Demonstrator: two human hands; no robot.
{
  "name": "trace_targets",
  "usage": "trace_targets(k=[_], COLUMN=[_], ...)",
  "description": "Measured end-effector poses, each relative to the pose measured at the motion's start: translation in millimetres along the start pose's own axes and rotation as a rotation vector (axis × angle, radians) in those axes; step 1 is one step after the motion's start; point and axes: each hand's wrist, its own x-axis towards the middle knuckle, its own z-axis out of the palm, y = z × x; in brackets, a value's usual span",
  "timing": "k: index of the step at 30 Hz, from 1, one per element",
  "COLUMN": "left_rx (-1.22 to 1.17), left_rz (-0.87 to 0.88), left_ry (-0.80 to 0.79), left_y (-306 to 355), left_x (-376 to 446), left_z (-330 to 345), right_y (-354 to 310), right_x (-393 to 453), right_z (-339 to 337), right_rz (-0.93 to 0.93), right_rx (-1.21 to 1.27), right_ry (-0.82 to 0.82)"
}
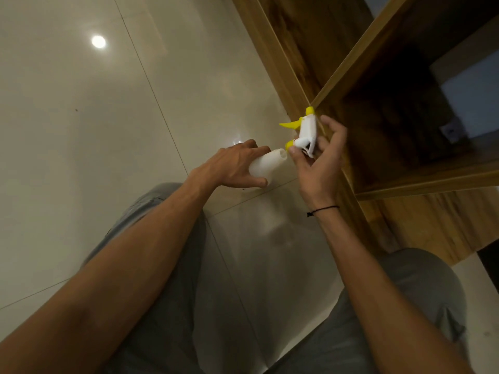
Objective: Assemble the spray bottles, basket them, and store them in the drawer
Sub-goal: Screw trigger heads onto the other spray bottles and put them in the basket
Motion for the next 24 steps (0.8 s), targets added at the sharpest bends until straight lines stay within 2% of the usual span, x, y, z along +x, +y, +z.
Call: trace_targets(k=[10, 16, 20, 24], left_rx=[0.036, -0.003, 0.001, 0.044], left_rz=[-0.038, -0.042, 0.002, 0.039], left_ry=[0.069, -0.025, -0.036, 0.061], left_y=[5.6, 6.9, 8.7, 14.6], left_x=[5.8, 9.6, 11.2, 10.0], left_z=[4.4, 5.0, 8.8, 11.1], right_y=[14.5, 14.5, 19.4, 18.2], right_x=[5.3, 11.0, 13.4, 10.7], right_z=[-9.8, -19.3, -22.4, -17.6], right_rz=[0.077, 0.009, 0.046, 0.034], right_rx=[0.028, -0.002, -0.009, -0.074], right_ry=[-0.226, -0.361, -0.366, -0.266])
